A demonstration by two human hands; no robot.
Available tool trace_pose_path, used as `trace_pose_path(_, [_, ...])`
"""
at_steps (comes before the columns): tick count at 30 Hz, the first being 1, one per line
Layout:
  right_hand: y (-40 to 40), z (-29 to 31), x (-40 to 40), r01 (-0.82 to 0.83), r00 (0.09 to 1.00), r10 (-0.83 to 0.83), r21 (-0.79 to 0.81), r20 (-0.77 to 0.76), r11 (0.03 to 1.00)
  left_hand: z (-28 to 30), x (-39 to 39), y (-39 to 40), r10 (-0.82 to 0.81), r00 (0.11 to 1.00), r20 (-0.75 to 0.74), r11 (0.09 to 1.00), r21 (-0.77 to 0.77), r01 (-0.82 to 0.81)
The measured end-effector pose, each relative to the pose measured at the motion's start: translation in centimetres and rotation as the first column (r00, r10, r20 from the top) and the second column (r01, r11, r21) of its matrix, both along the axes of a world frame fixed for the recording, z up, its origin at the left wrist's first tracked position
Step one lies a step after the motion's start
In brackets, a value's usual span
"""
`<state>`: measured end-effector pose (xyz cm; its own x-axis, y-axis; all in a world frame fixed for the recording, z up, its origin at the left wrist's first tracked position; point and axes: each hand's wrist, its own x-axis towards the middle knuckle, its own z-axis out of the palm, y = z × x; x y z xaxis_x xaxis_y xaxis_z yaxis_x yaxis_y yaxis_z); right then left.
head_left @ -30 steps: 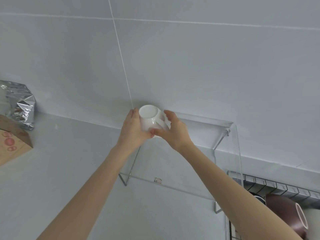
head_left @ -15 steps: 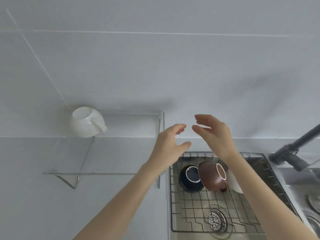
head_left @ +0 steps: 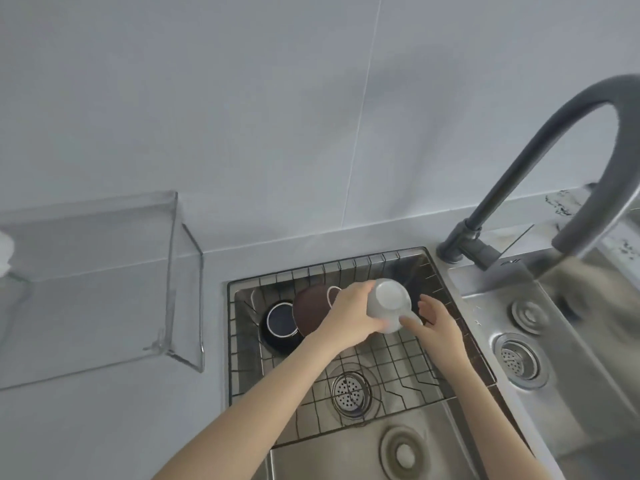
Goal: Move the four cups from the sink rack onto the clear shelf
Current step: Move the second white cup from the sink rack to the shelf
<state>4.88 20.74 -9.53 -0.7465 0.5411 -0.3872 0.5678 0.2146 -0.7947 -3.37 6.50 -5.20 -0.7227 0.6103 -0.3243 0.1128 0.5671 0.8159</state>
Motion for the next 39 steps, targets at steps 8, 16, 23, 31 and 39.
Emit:
trace_pose_path(8, [0.9, -3.5, -1.3, -0.057, 0.996, 0.058, -0.010, 0.073, 0.998, -5.3, -0.9, 4.3, 0.127, 0.969, 0.209, 0.992, -0.028, -0.124])
trace_pose_path(16, [0.8, -4.4, -1.7, -0.001, 1.000, 0.000, 0.072, 0.019, 0.997, -7.1, -1.0, 5.0, 0.236, 0.932, 0.274, 0.971, -0.036, -0.236])
trace_pose_path(23, [0.8, 0.1, -2.4, -0.006, 0.992, 0.028, 0.173, -0.125, 0.985, -1.3, -1.4, 3.7, 0.212, 0.969, 0.127, 0.976, 0.019, -0.216])
trace_pose_path(31, [-5.3, 13.3, -6.8, -0.271, 0.865, 0.364, 0.290, -0.344, 0.918, 10.1, -1.4, -5.3, 0.417, 0.894, -0.163, 0.899, 0.218, -0.380])
trace_pose_path(39, [-16.8, 18.9, -13.9, -0.557, 0.671, 0.668, 0.375, -0.323, 0.741, 14.6, -2.8, -18.1, 0.655, 0.662, -0.366, 0.751, 0.220, -0.622])
